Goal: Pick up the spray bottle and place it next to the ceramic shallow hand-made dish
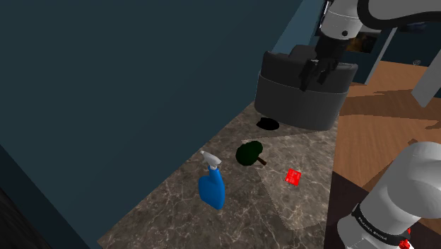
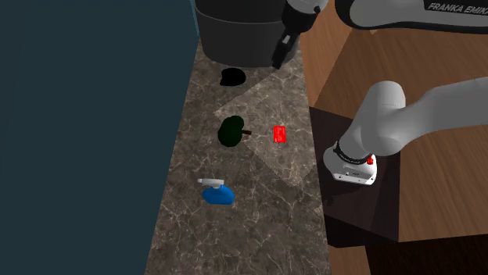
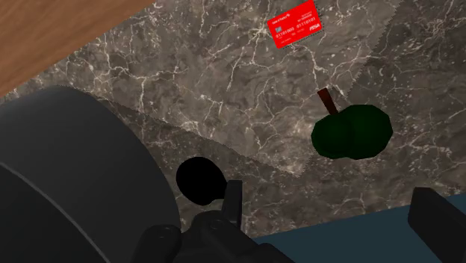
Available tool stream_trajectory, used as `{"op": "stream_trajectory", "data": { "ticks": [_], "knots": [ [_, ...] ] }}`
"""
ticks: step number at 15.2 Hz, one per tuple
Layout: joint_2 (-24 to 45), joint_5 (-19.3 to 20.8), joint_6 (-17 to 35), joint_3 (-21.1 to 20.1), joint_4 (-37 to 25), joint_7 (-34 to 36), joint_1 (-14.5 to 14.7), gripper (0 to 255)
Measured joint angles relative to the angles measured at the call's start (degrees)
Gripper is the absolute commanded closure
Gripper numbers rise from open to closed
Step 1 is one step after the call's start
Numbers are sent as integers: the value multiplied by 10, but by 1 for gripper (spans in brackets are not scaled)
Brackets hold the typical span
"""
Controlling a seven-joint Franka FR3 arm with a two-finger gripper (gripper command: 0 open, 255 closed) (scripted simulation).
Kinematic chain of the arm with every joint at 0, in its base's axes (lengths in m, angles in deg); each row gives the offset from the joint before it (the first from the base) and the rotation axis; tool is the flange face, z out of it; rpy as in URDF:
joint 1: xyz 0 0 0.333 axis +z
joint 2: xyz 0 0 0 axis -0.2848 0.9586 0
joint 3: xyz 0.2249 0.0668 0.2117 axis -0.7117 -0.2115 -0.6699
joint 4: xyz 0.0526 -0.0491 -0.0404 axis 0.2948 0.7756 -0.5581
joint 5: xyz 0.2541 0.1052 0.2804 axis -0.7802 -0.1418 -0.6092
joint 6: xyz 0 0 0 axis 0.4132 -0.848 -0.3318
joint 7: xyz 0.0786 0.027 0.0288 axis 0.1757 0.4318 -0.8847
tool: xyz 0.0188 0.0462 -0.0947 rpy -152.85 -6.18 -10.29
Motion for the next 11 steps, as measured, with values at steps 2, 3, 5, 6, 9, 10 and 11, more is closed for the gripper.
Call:
{"op": "stream_trajectory", "data": {
  "ticks": [2,3,5,6,9,10,11],
  "knots": [
    [5,-4,1,-5,-2,4,3,0],
    [15,-9,8,-11,-2,9,7,0],
    [30,-20,17,-27,-1,20,16,0],
    [40,-27,23,-36,-1,27,22,0],
    [79,-44,46,-61,-7,44,36,0],
    [88,-51,53,-71,-7,53,42,0],
    [101,-56,60,-79,-10,58,46,0]
  ]
}}
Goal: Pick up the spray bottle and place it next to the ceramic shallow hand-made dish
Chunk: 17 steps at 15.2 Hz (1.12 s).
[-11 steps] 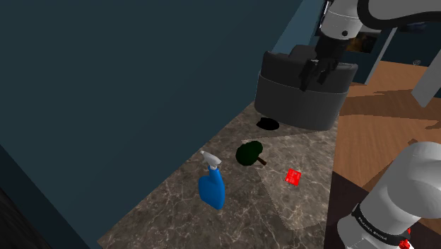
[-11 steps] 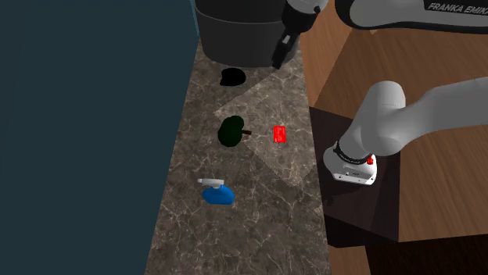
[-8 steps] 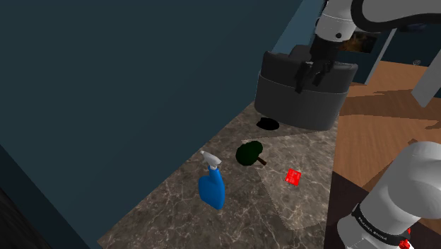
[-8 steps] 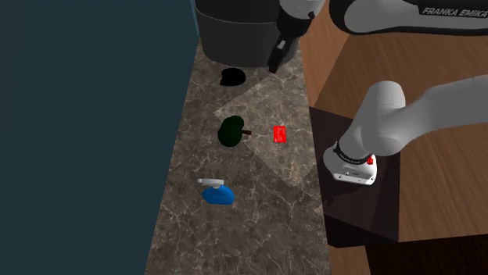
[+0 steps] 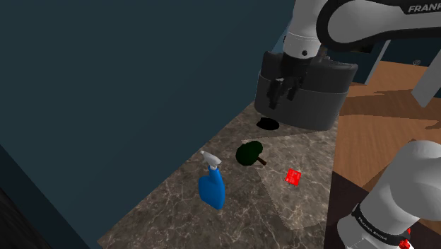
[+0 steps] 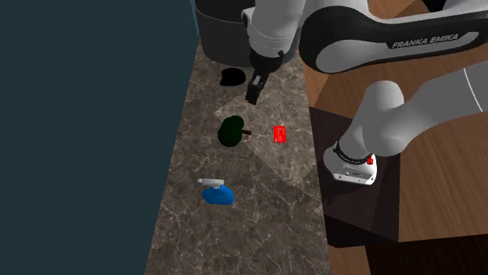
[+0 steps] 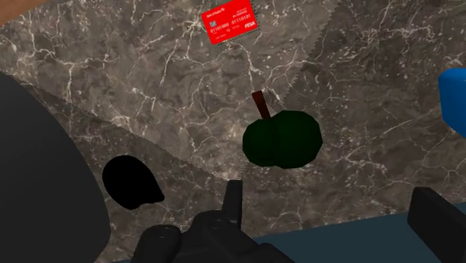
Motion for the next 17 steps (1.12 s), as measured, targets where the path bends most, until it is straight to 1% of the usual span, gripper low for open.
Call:
{"op": "stream_trajectory", "data": {
  "ticks": [4,9,12,14,17],
  "knots": [
    [50,-18,27,-31,-11,21,17,0],
    [122,-34,58,-77,-39,54,38,0],
    [170,-38,70,-102,-67,73,48,0],
    [205,-36,86,-118,-82,85,53,0],
    [256,-32,96,-143,-114,108,64,0]
  ]
}}
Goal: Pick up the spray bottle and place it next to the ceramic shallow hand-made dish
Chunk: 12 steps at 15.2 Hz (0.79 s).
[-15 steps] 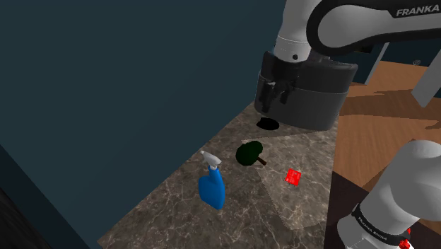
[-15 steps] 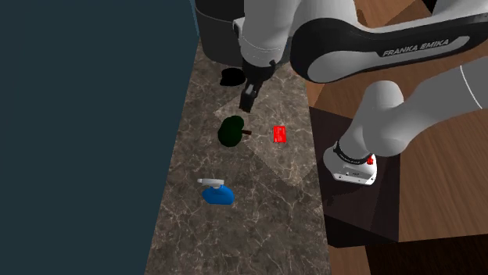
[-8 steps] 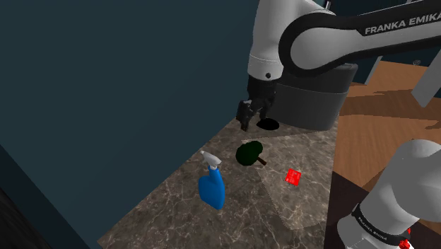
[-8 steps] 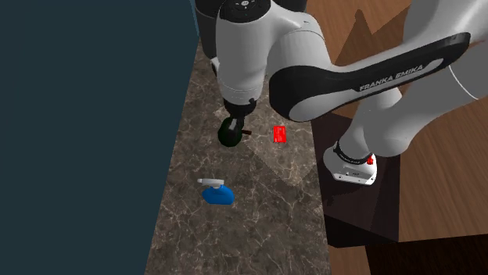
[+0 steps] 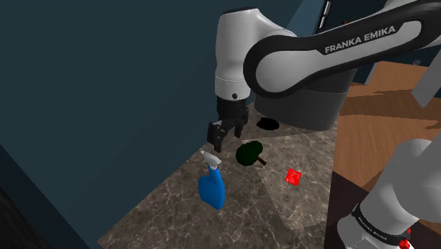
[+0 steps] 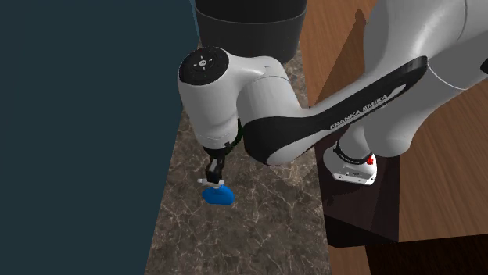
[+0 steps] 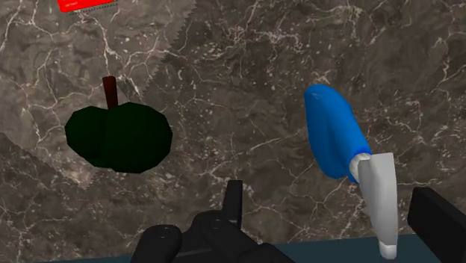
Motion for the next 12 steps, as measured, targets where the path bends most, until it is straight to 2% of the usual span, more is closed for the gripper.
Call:
{"op": "stream_trajectory", "data": {
  "ticks": [5,12],
  "knots": [
    [70,14,23,-28,-35,29,15,0],
    [91,23,70,-32,-6,37,17,0]
  ]
}}
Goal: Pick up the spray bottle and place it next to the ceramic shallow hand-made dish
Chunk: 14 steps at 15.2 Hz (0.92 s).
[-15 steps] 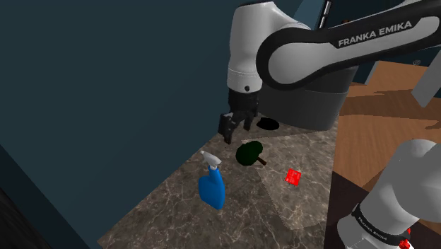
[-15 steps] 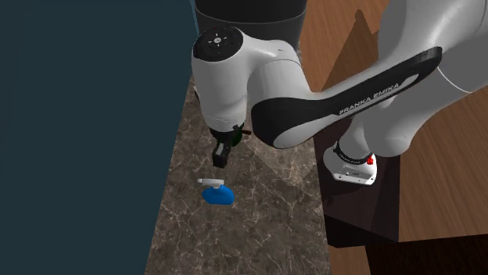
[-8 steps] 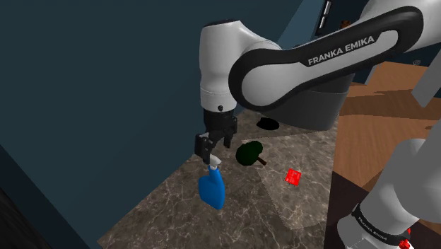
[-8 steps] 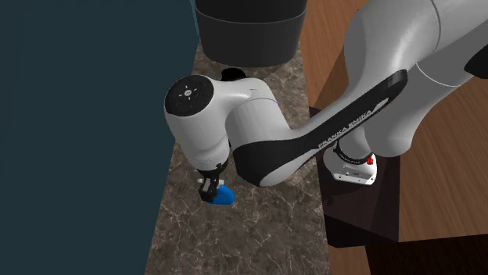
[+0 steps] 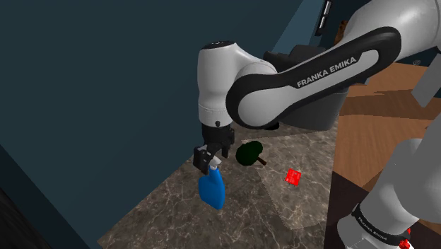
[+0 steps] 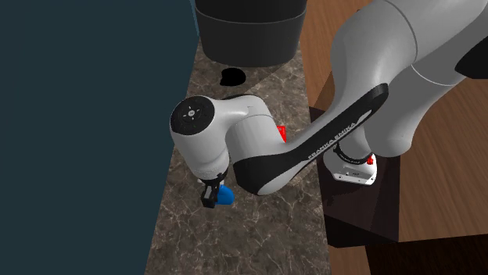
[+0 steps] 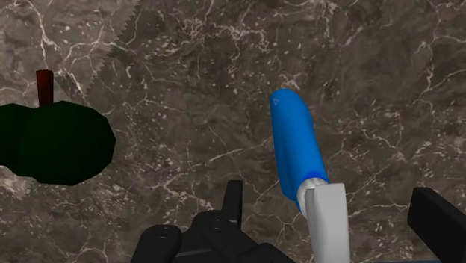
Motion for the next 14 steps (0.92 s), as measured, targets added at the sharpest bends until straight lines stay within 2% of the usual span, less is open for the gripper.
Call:
{"op": "stream_trajectory", "data": {
  "ticks": [6,7,14],
  "knots": [
    [1,0,3,0,2,0,0,0],
    [1,0,3,0,2,0,0,255],
    [0,0,3,0,2,0,0,255]
  ]
}}
